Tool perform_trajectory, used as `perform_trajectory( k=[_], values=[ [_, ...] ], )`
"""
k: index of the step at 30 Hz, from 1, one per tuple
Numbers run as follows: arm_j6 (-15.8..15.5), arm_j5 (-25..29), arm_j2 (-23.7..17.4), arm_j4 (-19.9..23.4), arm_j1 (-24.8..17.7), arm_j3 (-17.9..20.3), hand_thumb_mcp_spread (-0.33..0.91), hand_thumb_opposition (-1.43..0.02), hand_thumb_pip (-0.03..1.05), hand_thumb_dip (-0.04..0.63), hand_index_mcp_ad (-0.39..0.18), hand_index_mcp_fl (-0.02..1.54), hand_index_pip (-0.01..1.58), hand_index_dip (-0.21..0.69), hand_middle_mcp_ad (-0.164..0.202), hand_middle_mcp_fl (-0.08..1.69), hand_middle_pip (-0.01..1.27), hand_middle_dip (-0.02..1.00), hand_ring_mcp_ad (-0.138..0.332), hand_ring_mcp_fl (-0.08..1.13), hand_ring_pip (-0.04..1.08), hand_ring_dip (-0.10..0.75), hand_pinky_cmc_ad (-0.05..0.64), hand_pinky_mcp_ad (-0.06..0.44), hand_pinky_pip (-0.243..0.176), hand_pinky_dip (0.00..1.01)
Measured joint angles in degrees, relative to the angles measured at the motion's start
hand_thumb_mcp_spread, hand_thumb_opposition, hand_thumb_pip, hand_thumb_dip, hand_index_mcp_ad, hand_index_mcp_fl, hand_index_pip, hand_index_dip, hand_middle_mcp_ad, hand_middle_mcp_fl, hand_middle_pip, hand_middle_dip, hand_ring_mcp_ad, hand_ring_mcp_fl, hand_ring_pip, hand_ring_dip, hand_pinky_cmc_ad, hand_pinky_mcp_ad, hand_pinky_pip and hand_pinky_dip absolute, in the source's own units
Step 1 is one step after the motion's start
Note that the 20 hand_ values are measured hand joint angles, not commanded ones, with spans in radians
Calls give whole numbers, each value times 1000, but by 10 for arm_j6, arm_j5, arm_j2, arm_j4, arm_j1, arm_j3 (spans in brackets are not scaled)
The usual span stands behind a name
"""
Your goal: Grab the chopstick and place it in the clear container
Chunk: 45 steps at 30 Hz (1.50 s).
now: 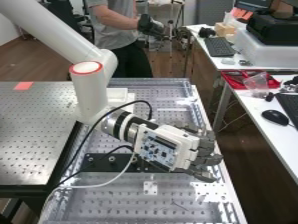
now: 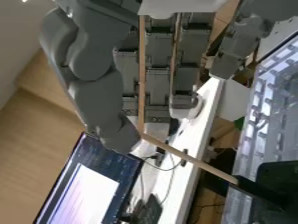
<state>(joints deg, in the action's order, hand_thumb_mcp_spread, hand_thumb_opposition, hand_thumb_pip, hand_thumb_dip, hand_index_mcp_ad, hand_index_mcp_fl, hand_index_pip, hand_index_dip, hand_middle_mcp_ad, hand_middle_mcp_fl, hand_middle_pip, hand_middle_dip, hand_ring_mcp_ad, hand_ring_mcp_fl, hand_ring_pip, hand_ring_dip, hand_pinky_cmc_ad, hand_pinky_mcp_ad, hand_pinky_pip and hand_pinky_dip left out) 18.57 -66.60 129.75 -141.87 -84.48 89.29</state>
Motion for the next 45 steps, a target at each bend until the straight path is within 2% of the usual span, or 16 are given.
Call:
perform_trajectory(
  k=[4, 16, 22, 28, 29, 31, 34, 36, 38, 40, 45],
  values=[
    [1, 1, 1, -1, 0, -2, 641, -920, 592, 309, -70, 387, 1340, 47, 12, 747, 730, 716, -7, 576, 87, 557, 391, 216, 61, 180],
    [1, 4, 3, -3, 3, -4, 658, -923, 581, 304, -87, 443, 1374, 47, 12, 764, 759, 719, -9, 579, 91, 557, 393, 216, 63, 180],
    [-3, 12, 3, 11, 1, -2, 670, -974, 574, 302, -75, 546, 1405, 30, 9, 815, 801, 716, -7, 581, 91, 557, 393, 216, 61, 180],
    [-8, 22, 1, 32, -3, 1, 695, -981, 572, 300, -37, 620, 1328, 33, 12, 848, 803, 714, -10, 642, 103, 557, 394, 213, 58, 176],
    [-11, 22, 1, 33, -3, 0, 691, -981, 571, 300, -37, 632, 1312, 33, 10, 860, 785, 714, -7, 649, 103, 557, 408, 230, 75, 180],
    [-16, 22, 0, 33, -4, -2, 754, -981, 459, 304, -37, 707, 1260, 30, 10, 909, 749, 714, -7, 675, 105, 557, 414, 232, 75, 180],
    [-27, 22, -2, 30, -4, -7, 768, -983, 456, 300, -23, 724, 1230, 30, 14, 916, 738, 716, -9, 749, 103, 557, 412, 246, 75, 176],
    [-38, 22, -3, 27, -5, -11, 768, -979, 456, 300, -23, 724, 1211, 33, 14, 930, 733, 712, -9, 792, 101, 557, 428, 246, 91, 180],
    [-48, 21, -6, 24, -5, -15, 768, -979, 456, 300, -23, 737, 1190, 33, 12, 949, 721, 705, -21, 833, 105, 557, 431, 250, 87, 176],
    [-57, 21, -9, 21, -4, -19, 768, -983, 456, 300, -24, 773, 1150, 33, 10, 962, 709, 698, -54, 869, 101, 559, 429, 248, 91, 176],
    [-81, 15, -17, 13, -3, -30, 768, -983, 456, 300, -21, 805, 1082, 30, 14, 1000, 689, 684, -56, 930, 91, 536, 433, 248, 106, 180]
  ],
)
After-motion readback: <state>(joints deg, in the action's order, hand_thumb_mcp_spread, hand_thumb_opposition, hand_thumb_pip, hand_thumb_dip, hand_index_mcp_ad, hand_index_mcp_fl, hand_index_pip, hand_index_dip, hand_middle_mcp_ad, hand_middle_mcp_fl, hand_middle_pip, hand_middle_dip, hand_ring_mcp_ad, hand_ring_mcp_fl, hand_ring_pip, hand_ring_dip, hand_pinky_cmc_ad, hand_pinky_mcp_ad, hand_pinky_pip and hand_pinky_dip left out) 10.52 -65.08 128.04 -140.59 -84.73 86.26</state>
